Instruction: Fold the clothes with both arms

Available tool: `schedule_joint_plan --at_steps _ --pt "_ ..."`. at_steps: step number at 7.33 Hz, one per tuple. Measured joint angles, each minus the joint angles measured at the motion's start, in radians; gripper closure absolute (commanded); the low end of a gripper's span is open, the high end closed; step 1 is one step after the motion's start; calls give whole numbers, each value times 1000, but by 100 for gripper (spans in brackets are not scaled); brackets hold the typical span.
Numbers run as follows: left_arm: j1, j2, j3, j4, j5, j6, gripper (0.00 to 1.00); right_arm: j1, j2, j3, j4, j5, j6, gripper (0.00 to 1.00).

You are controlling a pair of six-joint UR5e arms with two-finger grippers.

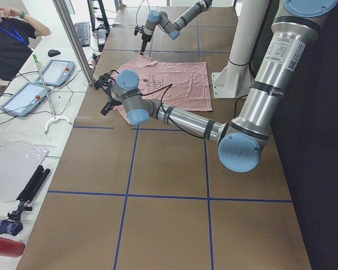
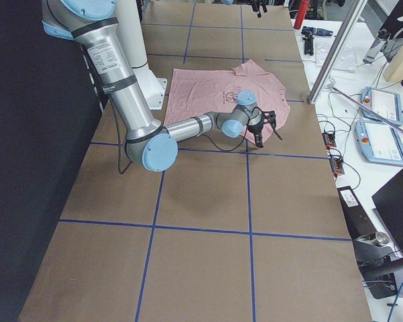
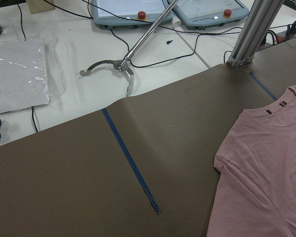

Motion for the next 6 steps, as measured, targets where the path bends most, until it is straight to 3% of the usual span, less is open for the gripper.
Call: schedule_joint_plan --at_steps 6 --pt "0 3 0 0 2 7 0 -21 0 -8 0 -2 18 49"
